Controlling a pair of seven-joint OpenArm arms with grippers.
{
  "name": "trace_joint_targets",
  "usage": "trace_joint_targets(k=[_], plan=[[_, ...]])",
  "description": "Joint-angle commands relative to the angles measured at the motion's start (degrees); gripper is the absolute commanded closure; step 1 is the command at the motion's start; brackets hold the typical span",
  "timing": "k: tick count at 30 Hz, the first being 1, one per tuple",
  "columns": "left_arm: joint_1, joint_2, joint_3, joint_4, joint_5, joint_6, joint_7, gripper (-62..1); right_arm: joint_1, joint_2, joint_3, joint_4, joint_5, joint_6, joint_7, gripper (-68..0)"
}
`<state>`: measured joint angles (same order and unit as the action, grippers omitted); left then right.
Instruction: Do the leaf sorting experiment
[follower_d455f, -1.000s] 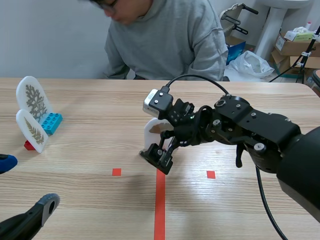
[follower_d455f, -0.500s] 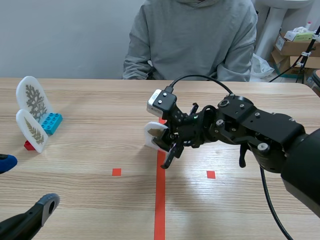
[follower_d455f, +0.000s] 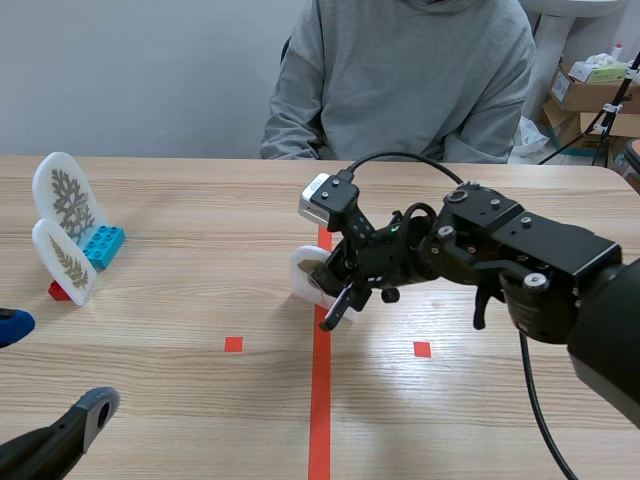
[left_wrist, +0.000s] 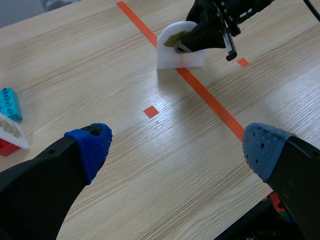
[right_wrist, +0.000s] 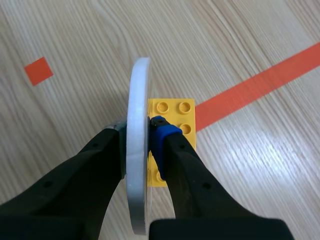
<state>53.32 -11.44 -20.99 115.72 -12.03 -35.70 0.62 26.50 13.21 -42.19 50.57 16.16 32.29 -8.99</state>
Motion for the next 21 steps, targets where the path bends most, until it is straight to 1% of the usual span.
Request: trace_joint_targets(k=[1, 3, 4, 7, 8, 10, 12, 14, 16, 18, 21], plan=[[-0.17, 0.13, 0.07, 0.17, -0.81, -0.07, -0.76, -55.9, -0.76, 4.42, 3.61, 3.82, 2.62, -1.33, -0.79, -2.0], [-0.17, 0.15, 0.07, 0.17, -0.81, -0.07, -0.76, -55.9, -3.08, 7.69, 7.21, 7.15, 5.86, -1.7, -2.67, -2.0], [-0.17, 0.15, 0.07, 0.17, -0.81, -0.07, -0.76, -55.9, -4.5, 9.27, 9.29, 8.52, 6.91, -2.36, -3.21, -2.0], [-0.17, 0.15, 0.07, 0.17, -0.83, -0.07, -0.79, -55.9, -8.46, 12.87, 16.17, 10.86, 8.46, -4.04, -3.78, -2.0], [-0.17, 0.15, 0.07, 0.17, -0.83, -0.07, -0.79, -55.9, -9.46, 13.64, 18.67, 10.84, 8.83, -4.94, -3.78, -1.9], [-0.17, 0.13, 0.07, 0.17, -0.85, -0.07, -0.79, -55.9, -11.28, 14.67, 23.61, 10.82, 8.76, -7.56, -3.41, -2.0], [-0.17, 0.13, 0.07, 0.17, -0.87, -0.07, -0.79, -55.9, -12.72, 14.93, 28.28, 10.67, 8.22, -10.58, -1.36, -2.0], [-0.2, 0.13, 0.07, 0.17, -1.4, -0.07, -0.76, -55.9, -13.18, 14.84, 31.93, 10.54, 6.97, -12.96, 0.0, -1.9], [-0.17, 0.13, 0.07, 0.17, -2.14, -0.07, -0.7, -55.9, -12.44, 14.88, 33.35, 10.01, 6.93, -14.34, -0.07, -2.0], [-0.2, 0.13, 0.07, 0.17, -2.25, -0.07, -0.76, -55.9, -11.02, 14.82, 33.31, 8.46, 6.4, -15.58, -0.07, -1.9], [-0.33, 0.13, 0.07, 0.17, -2.32, -0.07, -0.61, -55.9, -7.85, 14.34, 33.14, 4.39, 6.1, -15.93, 0.33, -1.9]])
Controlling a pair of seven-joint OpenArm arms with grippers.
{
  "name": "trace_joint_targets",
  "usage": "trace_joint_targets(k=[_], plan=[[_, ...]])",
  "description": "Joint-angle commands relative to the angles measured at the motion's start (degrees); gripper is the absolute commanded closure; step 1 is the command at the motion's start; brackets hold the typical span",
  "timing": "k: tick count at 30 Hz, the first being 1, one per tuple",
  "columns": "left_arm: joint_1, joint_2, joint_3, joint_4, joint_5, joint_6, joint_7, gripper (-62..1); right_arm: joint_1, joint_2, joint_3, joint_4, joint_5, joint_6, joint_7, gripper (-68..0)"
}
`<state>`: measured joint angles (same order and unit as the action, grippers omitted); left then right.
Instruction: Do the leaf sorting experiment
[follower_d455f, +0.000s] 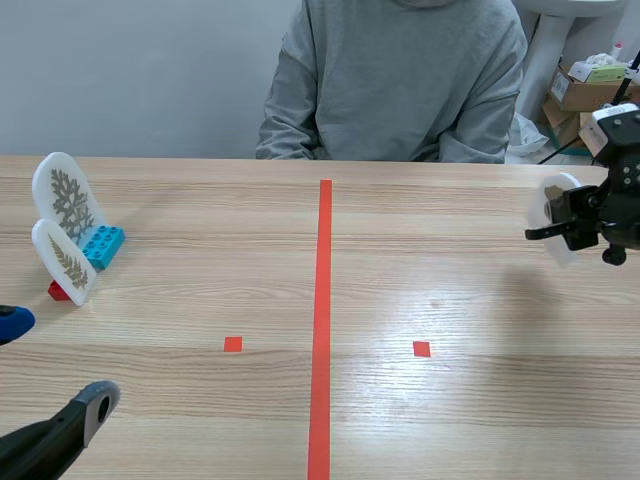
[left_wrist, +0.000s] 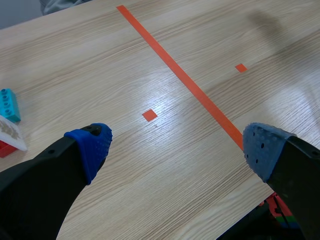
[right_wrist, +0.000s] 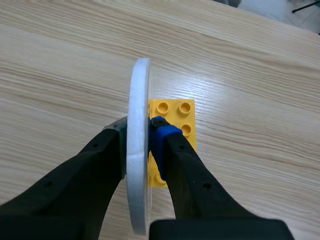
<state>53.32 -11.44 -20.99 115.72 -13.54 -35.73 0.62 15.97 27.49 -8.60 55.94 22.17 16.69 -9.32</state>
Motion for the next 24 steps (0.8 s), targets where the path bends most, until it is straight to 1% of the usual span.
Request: trace_joint_targets(k=[1, 4, 8, 14, 16, 19, 21, 24], plan=[[-0.46, 0.13, 0.07, 0.17, -0.81, -0.04, -0.61, -55.9, 4.0, -0.2, -0.46, -2.71, -0.09, -0.44, 0.68, -1.9], [-0.87, 0.13, 0.07, 0.17, -0.81, -0.04, -0.55, -55.9, 8.28, -1.11, -0.46, -8.61, -0.44, -0.46, 0.7, -1.9], [-1.57, 0.13, 0.07, 0.17, -0.81, -0.04, -0.52, -55.9, 13.84, -2.95, -0.46, -17.03, -2.62, -0.48, 1.57, -1.9], [-2.05, 0.13, 0.07, 0.17, -0.81, -0.04, -0.31, -55.9, 19.32, -6.91, -0.46, -27.98, -7.02, -0.85, 5.9, -1.9], [-2.05, 0.13, 0.07, 0.17, -0.81, -0.04, -0.31, -55.9, 20.09, -8.22, -0.46, -30.03, -8.63, -0.87, 7.63, -1.9], [-2.05, 0.13, 0.07, 0.17, -0.81, -0.04, 0.39, -55.9, 20.22, -9.81, -0.46, -30.91, -9.46, -1.05, 8.26, -2.0], [-2.05, 0.13, 0.07, 0.17, -0.81, -0.04, 0.9, -55.9, 19.91, -10.51, -0.46, -30.91, -9.64, -2.32, 8.22, -2.0], [-2.05, 0.13, 0.07, 0.17, -0.81, -0.04, 1.92, -55.9, 19.74, -10.8, -0.44, -30.91, -10.03, -2.86, 8.2, -2.7]])
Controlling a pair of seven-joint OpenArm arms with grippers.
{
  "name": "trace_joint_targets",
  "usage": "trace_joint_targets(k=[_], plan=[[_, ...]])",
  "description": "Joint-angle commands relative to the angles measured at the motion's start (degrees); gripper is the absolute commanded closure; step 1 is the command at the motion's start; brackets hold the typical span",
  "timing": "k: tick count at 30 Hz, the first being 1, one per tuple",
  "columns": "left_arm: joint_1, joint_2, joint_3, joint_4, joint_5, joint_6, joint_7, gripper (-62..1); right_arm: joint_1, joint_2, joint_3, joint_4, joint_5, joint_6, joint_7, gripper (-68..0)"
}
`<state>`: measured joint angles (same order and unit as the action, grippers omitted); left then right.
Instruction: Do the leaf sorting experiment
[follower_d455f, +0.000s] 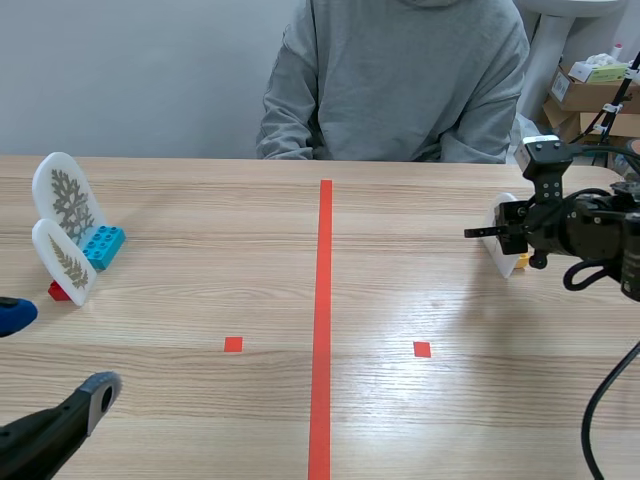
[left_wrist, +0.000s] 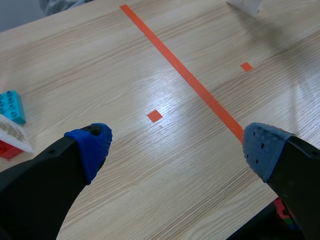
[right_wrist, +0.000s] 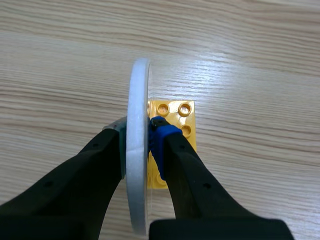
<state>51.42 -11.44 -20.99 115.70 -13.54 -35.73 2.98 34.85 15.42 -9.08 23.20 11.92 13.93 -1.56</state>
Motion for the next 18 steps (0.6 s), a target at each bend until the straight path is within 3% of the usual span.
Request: trace_joint_targets(k=[1, 5, 7, 13, 14, 18], plan=[[-0.15, 0.13, 0.07, 0.2, -0.81, -0.04, -0.33, -55.9, 0.85, 1.27, 0.07, 1.84, 0.22, -0.31, 0.42, -3.6], [-0.15, 0.13, 0.07, 0.2, -0.81, -0.04, -0.33, -55.9, 0.87, 1.53, 0.13, 1.84, 0.2, -1.22, 0.02, -9.3], [-0.15, 0.13, 0.07, 0.2, -0.81, -0.04, -0.33, -55.9, 0.87, 1.77, 0.13, 1.86, 0.2, -1.53, -0.68, -16.3], [-0.15, 0.13, 0.07, 0.2, -0.81, -0.04, -0.35, -55.9, 0.87, 2.86, 0.13, 1.88, 0.33, -1.49, -1.09, -55.6], [-0.15, 0.13, 0.07, 0.2, -0.81, -0.04, -0.35, -55.9, 0.85, 3.13, 0.13, 2.01, 0.5, -1.4, -1.49, -59.3], [-0.15, 0.13, 0.07, 0.2, -0.81, -0.04, -0.35, -55.9, 0.48, 4.87, 0.13, 2.54, 2.32, -0.28, -5.57, -60.4]])
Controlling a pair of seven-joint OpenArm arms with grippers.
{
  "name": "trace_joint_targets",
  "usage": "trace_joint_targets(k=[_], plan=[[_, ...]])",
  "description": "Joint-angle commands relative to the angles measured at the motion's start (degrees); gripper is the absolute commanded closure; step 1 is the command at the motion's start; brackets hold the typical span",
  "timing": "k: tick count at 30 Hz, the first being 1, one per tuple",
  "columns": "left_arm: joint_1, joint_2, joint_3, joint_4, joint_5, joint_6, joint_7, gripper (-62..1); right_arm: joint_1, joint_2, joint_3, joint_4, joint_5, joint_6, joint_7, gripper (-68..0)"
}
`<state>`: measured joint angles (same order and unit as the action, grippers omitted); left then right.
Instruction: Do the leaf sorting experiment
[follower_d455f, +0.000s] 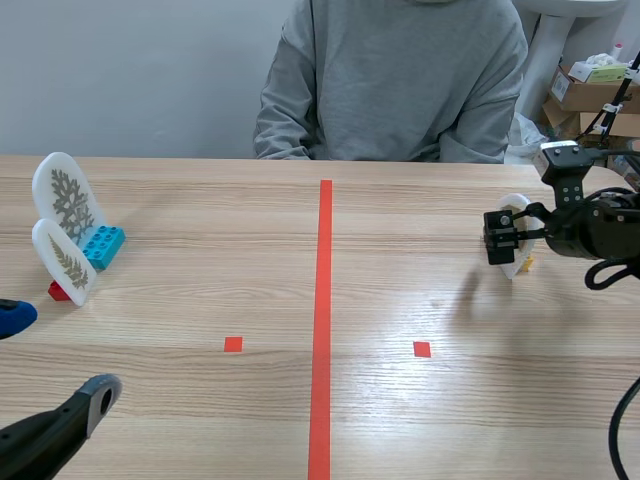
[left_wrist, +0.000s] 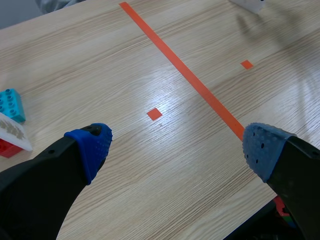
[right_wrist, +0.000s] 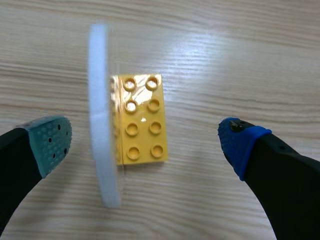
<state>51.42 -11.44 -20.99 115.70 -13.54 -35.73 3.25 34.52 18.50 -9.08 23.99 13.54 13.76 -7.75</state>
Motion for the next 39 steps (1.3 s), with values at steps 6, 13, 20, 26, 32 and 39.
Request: trace_joint_targets(k=[6, 13, 20, 26, 32, 39], plan=[[-0.15, 0.13, 0.07, 0.2, -0.79, -0.04, -0.61, -55.9, -7.28, 6.8, 0.2, 10.97, 4.55, 6.56, -0.39, -60.4], [-0.17, 0.13, 0.07, 0.2, -0.79, -0.04, -0.63, -55.9, -27.58, 10.08, 6.38, 36.04, 6.6, 8.15, -2.29, -60.4], [-0.17, 0.13, 0.07, 0.2, -0.76, -0.04, -0.61, -55.9, -49.22, 10.08, 13.55, 63.47, 5.55, 11.78, -2.86, -60.4], [-0.2, 0.13, 0.07, 0.2, -0.76, -0.04, -0.66, -55.9, -62.51, 10.05, 18.62, 78.18, 7.32, 17.66, -2.84, -60.4], [-0.2, 0.13, 0.07, 0.2, -0.76, -0.04, -0.63, -55.9, -71.06, 10.03, 22.69, 87.27, 12.5, 22.6, -3.02, -60.4], [-0.17, 0.13, 0.07, 0.2, -0.76, -0.04, -0.63, -55.9, -73.59, 9.55, 24.09, 90.92, 14.23, 25.79, -5.01, -60.4]])
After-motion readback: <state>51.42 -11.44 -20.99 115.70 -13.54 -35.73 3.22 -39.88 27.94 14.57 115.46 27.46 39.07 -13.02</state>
